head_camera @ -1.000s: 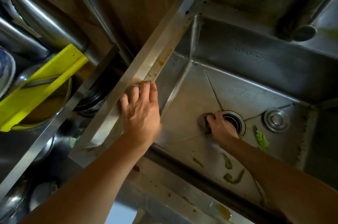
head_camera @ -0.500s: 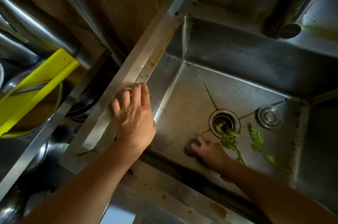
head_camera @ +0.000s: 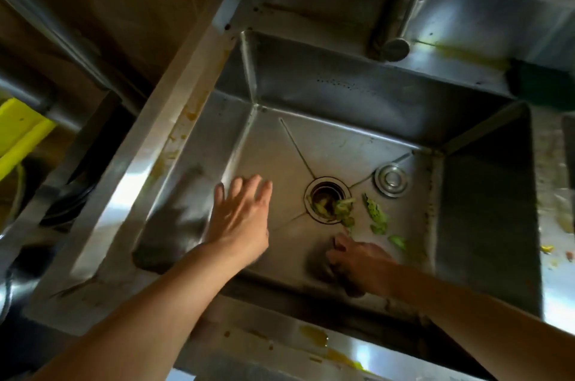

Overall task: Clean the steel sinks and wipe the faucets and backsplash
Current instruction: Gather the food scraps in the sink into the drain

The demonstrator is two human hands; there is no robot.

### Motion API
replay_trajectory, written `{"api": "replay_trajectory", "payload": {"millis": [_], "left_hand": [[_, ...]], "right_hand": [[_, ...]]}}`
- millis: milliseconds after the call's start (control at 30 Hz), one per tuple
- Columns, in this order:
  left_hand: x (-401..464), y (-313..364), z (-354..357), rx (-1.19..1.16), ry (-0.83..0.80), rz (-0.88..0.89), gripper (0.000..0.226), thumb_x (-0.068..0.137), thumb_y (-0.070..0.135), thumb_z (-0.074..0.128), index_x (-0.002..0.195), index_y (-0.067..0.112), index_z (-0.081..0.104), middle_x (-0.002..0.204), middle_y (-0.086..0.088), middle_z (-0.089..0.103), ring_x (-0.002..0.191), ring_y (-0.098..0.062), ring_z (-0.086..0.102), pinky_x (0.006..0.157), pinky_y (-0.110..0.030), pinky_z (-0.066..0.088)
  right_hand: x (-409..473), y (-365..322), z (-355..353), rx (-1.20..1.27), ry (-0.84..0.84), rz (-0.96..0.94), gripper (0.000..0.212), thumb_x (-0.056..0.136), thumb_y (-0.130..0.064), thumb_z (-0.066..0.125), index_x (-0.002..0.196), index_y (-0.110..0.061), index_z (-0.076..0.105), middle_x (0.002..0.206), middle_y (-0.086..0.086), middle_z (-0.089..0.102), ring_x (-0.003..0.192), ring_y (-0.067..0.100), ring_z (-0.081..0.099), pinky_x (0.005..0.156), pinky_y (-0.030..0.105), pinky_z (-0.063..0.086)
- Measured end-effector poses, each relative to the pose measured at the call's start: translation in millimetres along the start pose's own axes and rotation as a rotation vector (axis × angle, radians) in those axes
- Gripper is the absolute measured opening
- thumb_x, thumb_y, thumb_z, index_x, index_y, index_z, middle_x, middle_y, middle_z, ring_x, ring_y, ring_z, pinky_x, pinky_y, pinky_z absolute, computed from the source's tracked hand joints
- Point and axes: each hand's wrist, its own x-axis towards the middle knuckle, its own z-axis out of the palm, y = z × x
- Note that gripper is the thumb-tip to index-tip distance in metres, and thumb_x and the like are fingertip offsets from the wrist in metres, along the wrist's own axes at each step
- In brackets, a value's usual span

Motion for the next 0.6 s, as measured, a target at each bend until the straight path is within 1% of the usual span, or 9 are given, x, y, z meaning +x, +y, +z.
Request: {"api": "replay_trajectory", "payload": {"millis": [67,167,233,300,333,400,467,533,600], "left_hand": [[15.2,15.9,15.8,-0.025,-0.121,0.102,0.071,0.088,0.023,0.056,0.148,0.024,0.018,0.152,0.003,0.020,0.137,-0.021,0.020,0.112,-0.043,0.014],[37.6,32.6,41.8,-0.001,-0.291,0.163,0.068,0.089,0.017,0.054,0.148,0.025,0.021,0.154,0.003,0.019,0.140,-0.021,0.019,0.114,-0.045,0.011],[53.2,38.3,58.3,0.017,-0.378,0.166,0.068,0.088,0.014,0.053,0.148,0.025,0.022,0.155,0.003,0.019,0.140,-0.021,0.019,0.114,-0.046,0.010],[66.1,40.2,70.7,0.024,-0.430,0.161,0.070,0.085,0.010,0.053,0.147,0.025,0.025,0.152,0.003,0.023,0.139,-0.020,0.023,0.115,-0.046,0.012],[71.0,39.8,75.8,0.026,-0.446,0.154,0.069,0.084,0.009,0.052,0.146,0.024,0.027,0.151,0.003,0.024,0.138,-0.020,0.025,0.115,-0.047,0.013],[80.1,36.1,86.6,0.033,-0.466,0.129,0.065,0.084,0.008,0.049,0.145,0.022,0.030,0.150,0.002,0.026,0.138,-0.020,0.028,0.116,-0.047,0.013],[88.9,30.6,97.7,0.021,-0.496,0.108,0.059,0.089,0.009,0.043,0.145,0.022,0.031,0.152,0.003,0.022,0.139,-0.020,0.027,0.115,-0.047,0.011],[93.9,24.7,104.7,0.001,-0.522,0.106,0.056,0.091,0.015,0.044,0.145,0.027,0.031,0.156,0.006,0.014,0.140,-0.019,0.027,0.115,-0.044,0.013],[93.9,20.7,106.4,0.011,-0.548,0.134,0.066,0.087,0.017,0.054,0.146,0.029,0.027,0.159,0.009,0.002,0.142,-0.018,0.024,0.115,-0.042,0.015]], "right_hand": [[-17.2,2.5,19.1,0.012,-0.030,-0.068,0.039,0.100,-0.026,0.042,0.138,-0.018,0.044,0.143,0.012,0.039,0.122,0.031,0.048,0.101,0.038,0.040],[-23.4,7.0,43.1,-0.002,-0.161,-0.183,0.039,0.102,-0.024,0.037,0.141,-0.018,0.044,0.147,0.012,0.034,0.128,0.032,0.042,0.103,0.038,0.037],[-18.6,10.7,46.7,-0.046,-0.129,-0.193,0.043,0.101,-0.035,0.038,0.143,-0.024,0.038,0.145,0.011,0.038,0.128,0.030,0.043,0.102,0.034,0.036],[-7.3,16.1,49.9,-0.028,-0.061,-0.120,0.043,0.100,-0.040,0.037,0.140,-0.025,0.038,0.143,0.011,0.042,0.122,0.029,0.049,0.096,0.031,0.040],[-0.1,18.7,51.1,0.004,-0.002,-0.033,0.037,0.099,-0.035,0.038,0.134,-0.024,0.046,0.140,0.012,0.045,0.115,0.030,0.054,0.089,0.032,0.045],[12.7,26.8,48.6,-0.008,0.124,0.004,0.027,0.093,-0.023,0.041,0.114,-0.018,0.058,0.128,0.013,0.052,0.099,0.031,0.061,0.068,0.034,0.051],[29.0,36.1,43.5,0.056,0.099,0.042,0.019,0.090,-0.018,0.052,0.108,-0.012,0.056,0.123,0.017,0.050,0.092,0.037,0.062,0.056,0.037,0.044],[45.4,42.2,32.7,0.125,0.124,0.111,0.021,0.089,-0.017,0.057,0.109,-0.011,0.053,0.122,0.019,0.047,0.089,0.040,0.061,0.056,0.035,0.036],[61.1,48.1,21.8,0.102,0.169,0.188,0.035,0.088,-0.013,0.058,0.121,-0.011,0.046,0.135,0.020,0.037,0.100,0.040,0.058,0.064,0.040,0.045]]}}
